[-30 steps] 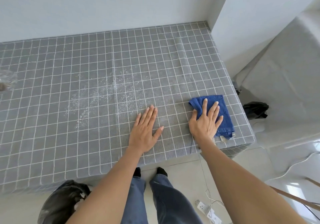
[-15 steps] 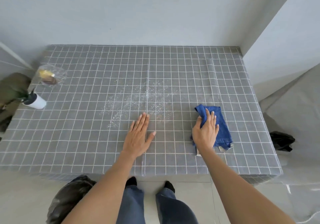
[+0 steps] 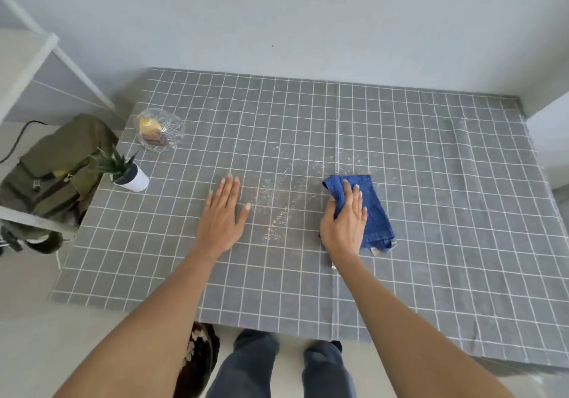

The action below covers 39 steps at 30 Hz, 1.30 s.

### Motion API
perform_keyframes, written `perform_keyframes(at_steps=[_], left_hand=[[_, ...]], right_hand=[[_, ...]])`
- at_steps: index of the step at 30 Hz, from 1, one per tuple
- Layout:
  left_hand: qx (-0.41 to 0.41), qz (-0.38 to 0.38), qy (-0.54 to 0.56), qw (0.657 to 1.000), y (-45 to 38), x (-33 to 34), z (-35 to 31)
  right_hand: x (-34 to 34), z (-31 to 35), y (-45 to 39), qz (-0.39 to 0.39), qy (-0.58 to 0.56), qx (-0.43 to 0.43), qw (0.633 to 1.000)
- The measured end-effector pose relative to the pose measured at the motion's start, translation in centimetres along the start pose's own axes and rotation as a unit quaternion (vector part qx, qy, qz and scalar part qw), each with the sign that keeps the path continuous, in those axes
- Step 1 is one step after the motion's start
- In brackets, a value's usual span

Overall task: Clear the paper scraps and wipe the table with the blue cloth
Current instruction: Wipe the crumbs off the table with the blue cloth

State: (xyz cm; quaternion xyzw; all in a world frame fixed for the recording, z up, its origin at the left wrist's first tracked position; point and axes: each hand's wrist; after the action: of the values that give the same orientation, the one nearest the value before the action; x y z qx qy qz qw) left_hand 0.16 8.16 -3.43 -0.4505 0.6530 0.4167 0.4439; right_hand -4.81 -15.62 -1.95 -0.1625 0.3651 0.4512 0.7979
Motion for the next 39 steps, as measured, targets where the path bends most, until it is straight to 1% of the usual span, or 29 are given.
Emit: perform_keyframes(at_steps=[4,6,10,13,16,18,21,23,26,29,33,39], left_hand=[[0.015,-0.018,0.005,1.000,-2.1,-0.4,2.4],[0.026,-0.022,0.008,0.999,-2.8,-0.1,3.0],[0.039,-0.031,0.010,0.999,-3.3,0.6,3.3],[0.042,-0.048,0.010,0.998,-3.3,0.8,3.3],[0.044,-0.051,0.025,0.997,-3.2,0.9,3.6],[0.040,-0.053,0.040,0.997,-3.2,0.9,3.7],[0.030,-0.059,0.013,0.998,-3.2,1.1,3.7],[0.022,-0.053,-0.004,0.998,-3.2,1.1,3.8],[0.022,-0.048,-0.018,0.998,-3.3,1.1,3.7],[0.022,-0.052,-0.020,0.998,-3.3,1.1,3.7],[0.023,-0.051,-0.018,0.998,-3.3,1.2,3.8],[0.026,-0.050,-0.010,0.998,-3.3,1.1,3.8]], right_hand=[[3.7,4.2,0.9,0.002,-0.045,-0.040,0.998],[5.5,5.4,1.0,0.010,-0.042,-0.049,0.998],[7.8,6.5,0.9,0.022,0.043,-0.090,0.995],[8.6,6.8,0.7,0.049,0.106,-0.136,0.984],[9.3,6.8,0.6,0.065,0.138,-0.160,0.975],[9.7,6.7,0.6,0.076,0.166,-0.161,0.970],[9.9,6.7,0.6,0.071,0.232,-0.163,0.956],[9.4,6.6,0.2,0.065,0.241,-0.156,0.956],[8.3,5.9,-0.6,0.105,0.254,-0.161,0.948],[7.9,5.5,-1.0,0.118,0.269,-0.165,0.941],[8.3,5.6,-0.9,0.108,0.256,-0.154,0.948],[8.1,5.2,-0.6,0.063,0.244,-0.158,0.955]])
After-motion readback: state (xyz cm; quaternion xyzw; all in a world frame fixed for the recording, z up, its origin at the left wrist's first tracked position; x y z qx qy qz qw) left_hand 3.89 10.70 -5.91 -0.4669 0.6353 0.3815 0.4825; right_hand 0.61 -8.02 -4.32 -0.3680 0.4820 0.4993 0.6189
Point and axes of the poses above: each hand's wrist, its own y-axis away from the middle knuckle, its own x-axis out of the palm, z = x × y, and after that the axes turned 2 degrees about -z, right-handed
